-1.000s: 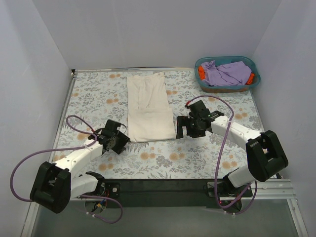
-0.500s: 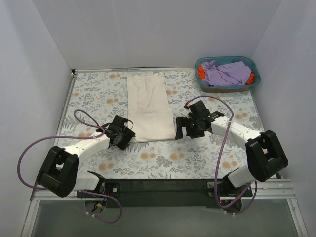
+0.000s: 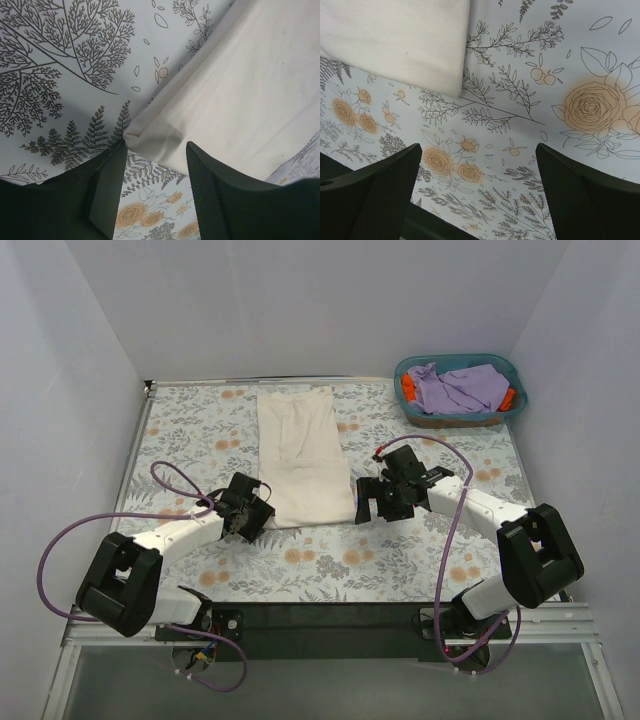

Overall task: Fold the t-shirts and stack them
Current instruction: Fold the tshirt

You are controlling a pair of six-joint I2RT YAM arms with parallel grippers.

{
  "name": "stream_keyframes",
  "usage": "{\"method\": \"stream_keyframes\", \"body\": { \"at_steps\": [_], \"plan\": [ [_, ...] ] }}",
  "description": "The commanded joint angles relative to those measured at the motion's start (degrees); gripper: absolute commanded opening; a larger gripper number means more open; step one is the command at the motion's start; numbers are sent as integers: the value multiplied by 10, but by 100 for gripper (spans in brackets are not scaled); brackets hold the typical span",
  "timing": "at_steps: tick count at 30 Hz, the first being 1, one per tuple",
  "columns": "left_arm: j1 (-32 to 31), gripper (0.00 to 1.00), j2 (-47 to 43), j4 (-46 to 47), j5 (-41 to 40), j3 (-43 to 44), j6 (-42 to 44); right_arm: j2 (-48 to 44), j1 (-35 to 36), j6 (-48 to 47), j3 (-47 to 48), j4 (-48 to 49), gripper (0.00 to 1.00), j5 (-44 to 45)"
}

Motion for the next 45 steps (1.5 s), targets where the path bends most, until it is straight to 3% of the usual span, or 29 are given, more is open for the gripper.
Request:
{"method": "stream_keyframes", "body": {
  "at_steps": [1, 8, 15, 21, 25, 40, 45],
  "plan": [
    [-4, 49, 23, -55, -38, -17, -96, -6, 3, 3, 2, 11, 85, -11],
    [-3, 48, 34, -63, -42, -17, -93, 1, 3, 3, 3, 13, 84, -14],
    [-3, 39, 53, -66, -38, -16, -85, 2, 3, 3, -8, 22, 84, -21],
    [-3, 20, 69, -63, -36, -13, -83, 9, 9, 20, -18, 42, 82, -32],
    [-3, 0, 72, -63, -31, -12, -80, 15, 22, 41, -19, 69, 80, -37],
    [-3, 0, 46, -93, 1, 5, -52, -37, 54, 321, -84, 150, 77, 126],
    [-3, 0, 39, -90, 9, 5, -37, -17, 69, 398, -73, 149, 67, 147]
  ]
}}
